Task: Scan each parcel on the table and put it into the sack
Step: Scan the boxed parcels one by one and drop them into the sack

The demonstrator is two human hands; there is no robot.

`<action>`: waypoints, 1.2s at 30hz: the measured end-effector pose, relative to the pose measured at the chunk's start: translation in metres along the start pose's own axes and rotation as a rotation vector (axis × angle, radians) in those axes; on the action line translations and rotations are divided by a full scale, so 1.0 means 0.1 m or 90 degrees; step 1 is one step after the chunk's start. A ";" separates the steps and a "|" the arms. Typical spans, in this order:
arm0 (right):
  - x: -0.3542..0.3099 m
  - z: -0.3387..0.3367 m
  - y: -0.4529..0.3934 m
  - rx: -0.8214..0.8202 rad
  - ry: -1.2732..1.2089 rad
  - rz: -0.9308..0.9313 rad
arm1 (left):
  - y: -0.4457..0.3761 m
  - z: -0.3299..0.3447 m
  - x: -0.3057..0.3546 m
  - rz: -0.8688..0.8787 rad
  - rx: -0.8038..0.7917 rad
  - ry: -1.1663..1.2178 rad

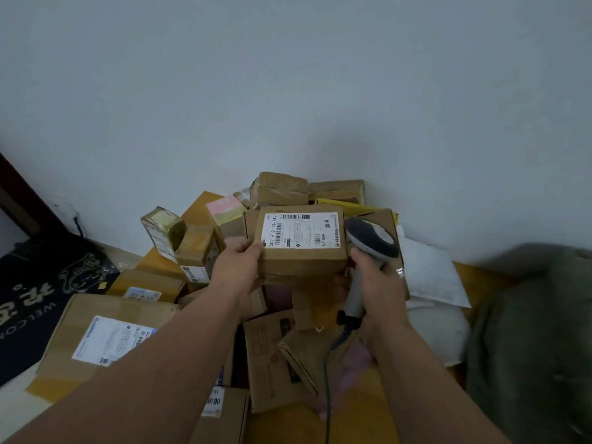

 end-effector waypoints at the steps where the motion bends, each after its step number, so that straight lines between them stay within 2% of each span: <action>1: -0.01 -0.05 0.05 0.004 -0.005 -0.016 | 0.05 0.01 -0.01 0.003 -0.016 0.001; 6: -0.02 -0.19 0.45 0.050 -0.061 -0.054 | 0.39 -0.05 0.00 0.015 -0.111 0.018; 10: 0.06 -0.25 0.80 0.073 -0.086 -0.061 | 0.70 -0.19 -0.07 -0.050 -0.240 0.068; 13: 0.20 -0.37 1.02 0.091 -0.098 -0.057 | 0.84 -0.28 -0.15 -0.042 -0.294 0.066; 19: 0.42 -0.66 1.37 0.107 -0.112 -0.053 | 1.12 -0.39 -0.18 0.023 -0.282 0.078; 26: 0.34 -0.98 1.63 0.115 -0.016 -0.118 | 1.34 -0.32 -0.19 0.097 -0.292 0.028; 36: 0.12 -1.45 1.81 -0.084 0.154 -0.159 | 1.64 0.13 -0.30 0.136 -0.296 -0.056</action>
Point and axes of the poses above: each hand's wrist, its own y-axis away from the middle knuckle, its own z-axis out of the palm, x = y × z, the point moved 4 cm from there along -y, towards the middle knuckle
